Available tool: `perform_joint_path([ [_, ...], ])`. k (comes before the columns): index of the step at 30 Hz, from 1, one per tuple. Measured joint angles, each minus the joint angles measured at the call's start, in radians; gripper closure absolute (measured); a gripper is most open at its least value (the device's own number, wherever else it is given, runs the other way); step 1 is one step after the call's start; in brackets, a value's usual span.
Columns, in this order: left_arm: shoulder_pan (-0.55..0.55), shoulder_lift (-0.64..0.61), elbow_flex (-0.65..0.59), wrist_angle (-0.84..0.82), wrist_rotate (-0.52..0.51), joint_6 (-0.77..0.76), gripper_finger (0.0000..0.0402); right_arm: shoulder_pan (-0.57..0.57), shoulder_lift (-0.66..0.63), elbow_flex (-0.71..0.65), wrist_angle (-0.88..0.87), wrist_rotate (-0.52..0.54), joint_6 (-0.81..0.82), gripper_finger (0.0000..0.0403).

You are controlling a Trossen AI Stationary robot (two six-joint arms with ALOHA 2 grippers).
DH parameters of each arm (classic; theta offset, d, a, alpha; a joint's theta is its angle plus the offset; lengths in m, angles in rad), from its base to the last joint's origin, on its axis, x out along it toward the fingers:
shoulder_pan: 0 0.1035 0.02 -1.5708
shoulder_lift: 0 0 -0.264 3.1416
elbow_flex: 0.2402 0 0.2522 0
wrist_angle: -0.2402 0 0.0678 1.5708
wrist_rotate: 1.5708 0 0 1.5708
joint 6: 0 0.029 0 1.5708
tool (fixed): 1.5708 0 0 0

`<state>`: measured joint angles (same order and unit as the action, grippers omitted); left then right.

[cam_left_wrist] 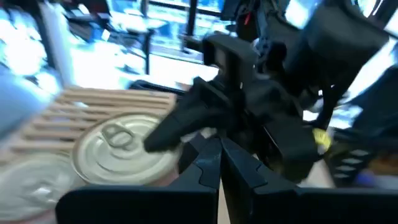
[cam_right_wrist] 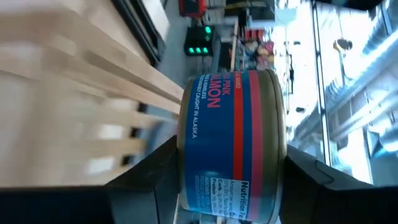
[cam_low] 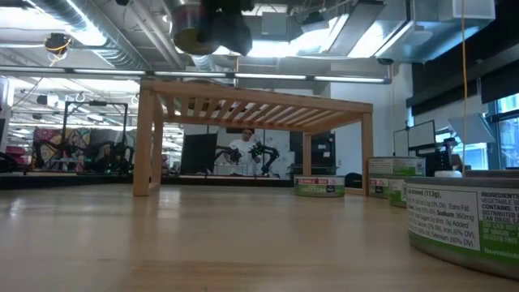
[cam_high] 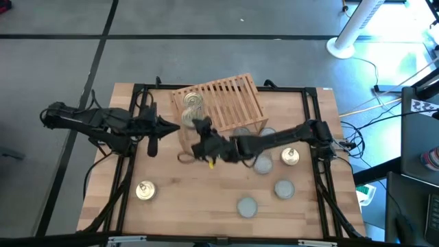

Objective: Stack canned seafood by type on shelf
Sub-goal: Stack the blue tuna can on top of the blue tuna can on the shelf

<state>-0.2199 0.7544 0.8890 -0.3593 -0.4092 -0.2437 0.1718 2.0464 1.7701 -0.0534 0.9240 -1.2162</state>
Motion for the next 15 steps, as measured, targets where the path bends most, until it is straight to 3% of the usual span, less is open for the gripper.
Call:
perform_joint_path([
  [6,0.005,0.008,0.0,0.0,-0.138,0.175,0.04,-0.109,-0.002,0.014,-0.002,-0.132,-0.001,0.0193],
  [15,0.124,0.099,0.0,-0.056,-0.147,0.231,0.04,-0.218,-0.002,0.014,-0.003,-0.23,0.03,0.0205],
])
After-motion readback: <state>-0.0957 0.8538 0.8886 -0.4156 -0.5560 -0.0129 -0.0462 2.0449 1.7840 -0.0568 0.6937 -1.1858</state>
